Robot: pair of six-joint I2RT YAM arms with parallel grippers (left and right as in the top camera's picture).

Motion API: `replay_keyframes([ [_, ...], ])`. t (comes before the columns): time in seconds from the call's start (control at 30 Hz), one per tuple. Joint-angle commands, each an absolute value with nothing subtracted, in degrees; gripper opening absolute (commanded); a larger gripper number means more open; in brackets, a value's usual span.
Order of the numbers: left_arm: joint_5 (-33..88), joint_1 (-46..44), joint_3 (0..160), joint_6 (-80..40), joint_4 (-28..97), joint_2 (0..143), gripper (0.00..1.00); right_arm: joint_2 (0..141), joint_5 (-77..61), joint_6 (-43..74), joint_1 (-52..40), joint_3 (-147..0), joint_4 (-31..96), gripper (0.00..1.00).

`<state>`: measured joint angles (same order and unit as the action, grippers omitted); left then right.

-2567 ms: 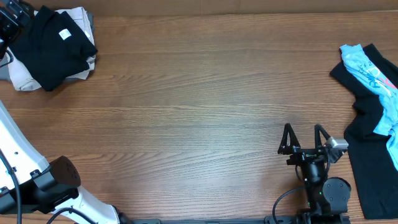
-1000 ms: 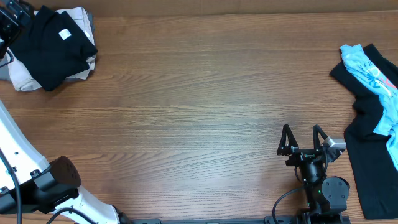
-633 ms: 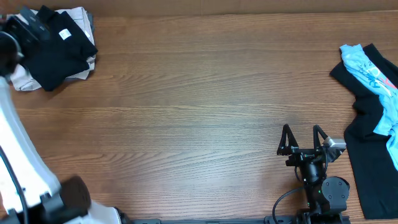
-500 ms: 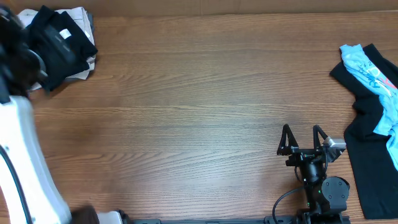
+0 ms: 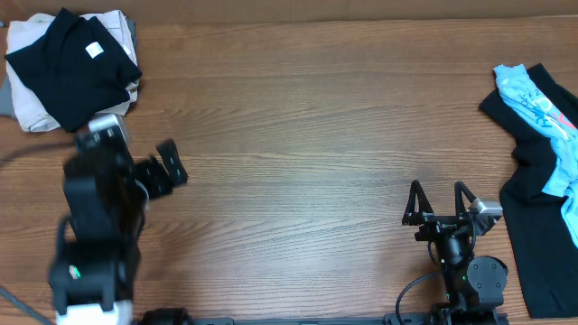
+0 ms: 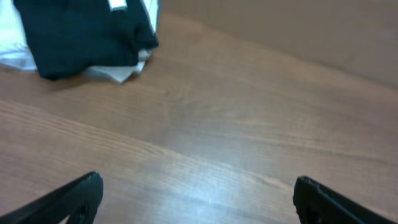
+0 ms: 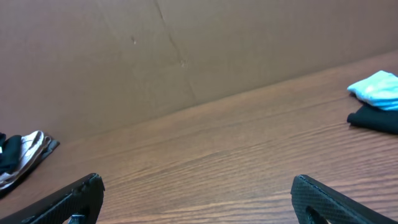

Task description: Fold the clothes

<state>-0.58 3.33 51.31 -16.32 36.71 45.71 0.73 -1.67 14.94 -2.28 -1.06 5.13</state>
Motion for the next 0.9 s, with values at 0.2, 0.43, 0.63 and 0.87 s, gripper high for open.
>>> replay_keyframes([
  [0.2,4.36,2.96,26.96,-11.6,20.95,31.29,1.0,0.16,-1.76,14.57,-2.57,-0.45,4.71,1.0],
  [0.43,4.34,2.98,13.82,-11.64,5.72,21.52,1.0,0.16,-1.76,14.57,-2.57,-0.45,4.71,1.0],
  [0.63,3.86,3.09,5.26,-11.57,-0.01,10.72,1.0,0.16,-1.76,14.57,-2.57,-0.45,4.71,1.0],
  [0.87,4.08,4.16,0.27,-11.75,1.06,0.38,1.0,0.16,-1.76,14.57,-2.57,-0.45,4.71,1.0],
])
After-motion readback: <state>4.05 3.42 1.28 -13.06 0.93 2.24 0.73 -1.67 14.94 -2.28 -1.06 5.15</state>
